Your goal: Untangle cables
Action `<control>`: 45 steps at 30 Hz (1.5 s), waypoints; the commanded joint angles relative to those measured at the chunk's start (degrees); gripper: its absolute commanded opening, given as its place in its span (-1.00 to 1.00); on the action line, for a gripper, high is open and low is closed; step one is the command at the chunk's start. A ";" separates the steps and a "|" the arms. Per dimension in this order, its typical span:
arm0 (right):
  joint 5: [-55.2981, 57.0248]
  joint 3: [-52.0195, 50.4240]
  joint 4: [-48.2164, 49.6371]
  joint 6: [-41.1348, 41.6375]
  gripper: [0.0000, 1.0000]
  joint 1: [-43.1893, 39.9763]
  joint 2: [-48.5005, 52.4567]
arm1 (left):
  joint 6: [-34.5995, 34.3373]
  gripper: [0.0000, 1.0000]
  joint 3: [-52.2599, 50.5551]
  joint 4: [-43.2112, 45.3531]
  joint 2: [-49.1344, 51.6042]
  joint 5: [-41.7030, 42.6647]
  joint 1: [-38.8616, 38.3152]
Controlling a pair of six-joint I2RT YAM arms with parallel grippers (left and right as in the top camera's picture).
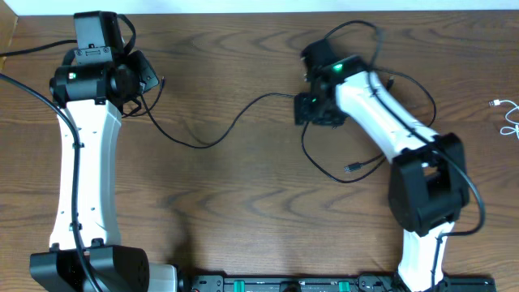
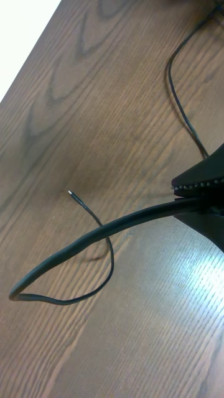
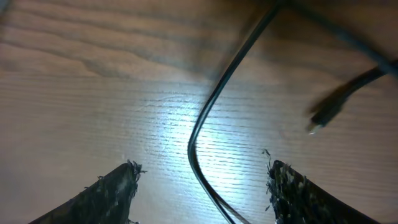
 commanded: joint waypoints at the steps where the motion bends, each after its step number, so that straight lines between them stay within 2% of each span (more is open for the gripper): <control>1: 7.32 -0.15 0.11 6.80 0.34 1.81 1.36 | 0.50 -0.84 0.31 -0.37 0.11 0.09 -0.02; 5: 9.16 -0.15 0.87 10.14 0.31 2.86 3.93 | 0.50 -0.83 0.31 -0.37 0.13 0.09 -0.02; 15: 9.03 -0.15 3.02 11.91 0.12 4.26 7.61 | 0.50 -0.84 0.31 -0.37 0.11 0.09 -0.02; 22: 9.90 -0.28 5.05 12.94 -0.27 4.61 7.82 | 0.50 -0.84 0.31 -0.74 0.11 0.09 -0.02; 35: 10.45 -4.39 8.17 13.79 -0.40 4.68 7.85 | 0.50 -0.84 0.31 -0.76 0.11 0.09 -0.02; 38: 10.45 -4.46 8.33 13.99 -0.57 4.68 7.85 | 0.50 -0.84 0.31 -0.76 0.11 0.09 -0.02; 41: 10.43 -4.44 8.39 13.97 -0.98 4.68 7.85 | 0.50 -0.84 0.31 -0.76 0.11 0.09 -0.02; 45: 8.22 -3.02 8.07 9.99 -0.98 4.07 6.82 | 0.50 -0.84 0.31 -0.76 0.13 0.09 -0.02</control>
